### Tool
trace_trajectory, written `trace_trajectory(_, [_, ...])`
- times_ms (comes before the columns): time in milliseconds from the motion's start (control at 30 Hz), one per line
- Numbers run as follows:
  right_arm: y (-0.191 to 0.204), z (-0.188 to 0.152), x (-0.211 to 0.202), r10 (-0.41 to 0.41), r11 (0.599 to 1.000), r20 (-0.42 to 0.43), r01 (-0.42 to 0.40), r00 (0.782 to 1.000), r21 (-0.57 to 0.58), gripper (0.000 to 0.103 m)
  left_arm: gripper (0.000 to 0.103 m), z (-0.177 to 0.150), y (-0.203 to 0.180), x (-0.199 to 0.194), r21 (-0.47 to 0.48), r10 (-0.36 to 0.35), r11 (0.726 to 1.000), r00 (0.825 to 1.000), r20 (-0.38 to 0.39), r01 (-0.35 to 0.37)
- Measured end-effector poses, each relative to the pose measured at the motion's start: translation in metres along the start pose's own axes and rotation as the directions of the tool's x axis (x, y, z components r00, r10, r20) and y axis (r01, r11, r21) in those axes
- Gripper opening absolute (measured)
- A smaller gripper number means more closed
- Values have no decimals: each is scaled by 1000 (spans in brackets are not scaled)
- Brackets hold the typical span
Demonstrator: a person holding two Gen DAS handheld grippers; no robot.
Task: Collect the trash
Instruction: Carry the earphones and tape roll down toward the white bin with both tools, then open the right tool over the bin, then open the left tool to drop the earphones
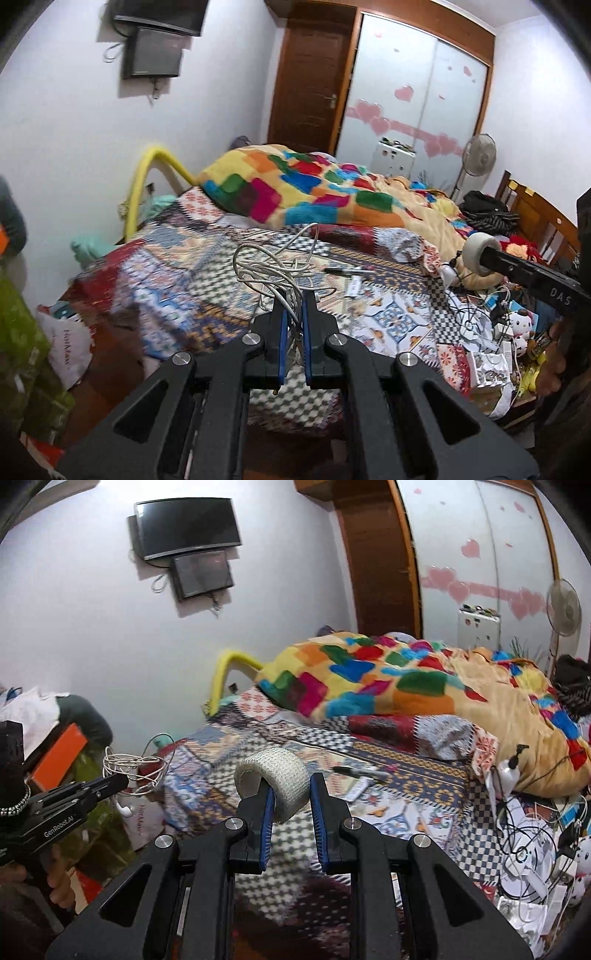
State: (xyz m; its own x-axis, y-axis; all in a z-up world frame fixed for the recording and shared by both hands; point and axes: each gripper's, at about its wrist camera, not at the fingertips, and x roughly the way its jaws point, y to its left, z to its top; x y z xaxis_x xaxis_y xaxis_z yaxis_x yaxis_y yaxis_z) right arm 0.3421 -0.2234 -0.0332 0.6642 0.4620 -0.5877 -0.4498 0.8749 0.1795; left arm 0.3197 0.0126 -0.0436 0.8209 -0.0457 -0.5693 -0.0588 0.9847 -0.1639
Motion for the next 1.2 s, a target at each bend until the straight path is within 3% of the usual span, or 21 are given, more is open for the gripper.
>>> trace_trajectory(300, [71,-20,5,80,994,-41,-82,996,-65,18,6,-37,69,-54,-74,94,993,996,-6,-94])
trace_trajectory(633, [148,-51,30,153,974,-146,-174,977,-145,18,6,-85,125,-87,-114,183,976,982,-52,-188])
trace_trajectory(967, [208,-90,66,173,949,-275,-235,946,-212,18,6,-135,167,-76,-179,179,962,971,-159,-207])
trace_trajectory(1200, [230,-124,110,159,936,-409,-269,899,-227,18,6,-170,190,-49,-213,163,952,951,-264,-222])
